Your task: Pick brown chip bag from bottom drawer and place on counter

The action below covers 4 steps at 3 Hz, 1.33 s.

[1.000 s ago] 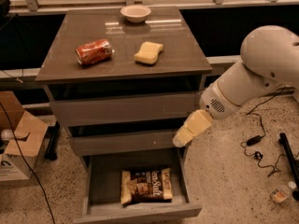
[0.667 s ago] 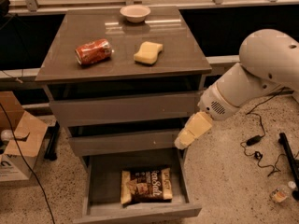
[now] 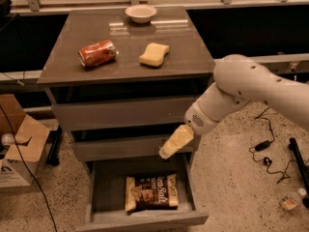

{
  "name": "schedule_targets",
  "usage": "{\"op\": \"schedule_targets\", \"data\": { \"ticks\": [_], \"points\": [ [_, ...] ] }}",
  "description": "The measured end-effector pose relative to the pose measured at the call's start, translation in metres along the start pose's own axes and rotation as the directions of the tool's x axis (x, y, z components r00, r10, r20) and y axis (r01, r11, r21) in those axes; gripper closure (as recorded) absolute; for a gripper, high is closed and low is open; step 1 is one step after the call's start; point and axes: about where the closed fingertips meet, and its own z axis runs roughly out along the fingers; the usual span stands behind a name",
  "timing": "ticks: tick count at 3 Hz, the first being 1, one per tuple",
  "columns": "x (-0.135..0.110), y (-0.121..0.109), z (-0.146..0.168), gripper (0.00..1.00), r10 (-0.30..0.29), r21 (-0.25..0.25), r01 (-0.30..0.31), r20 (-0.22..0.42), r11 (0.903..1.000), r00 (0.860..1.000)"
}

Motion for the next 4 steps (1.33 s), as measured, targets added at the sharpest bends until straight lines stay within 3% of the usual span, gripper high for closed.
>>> {"op": "schedule_targets", "data": {
  "ticks": [1,2,3,4],
  "points": [
    [0.005,-0.013,0.052,0.0,0.084,0.016,-0.083,-0.029,0.9964,0.996],
    [0.025,-0.045,0.124,0.0,0.23,0.047,-0.229,-0.02,0.9724,0.973],
    [0.041,-0.065,0.168,0.0,0.311,-0.056,-0.312,-0.029,0.9486,0.95],
    [0.045,-0.066,0.18,0.0,0.32,-0.071,-0.322,-0.041,0.9441,0.947]
  ]
}}
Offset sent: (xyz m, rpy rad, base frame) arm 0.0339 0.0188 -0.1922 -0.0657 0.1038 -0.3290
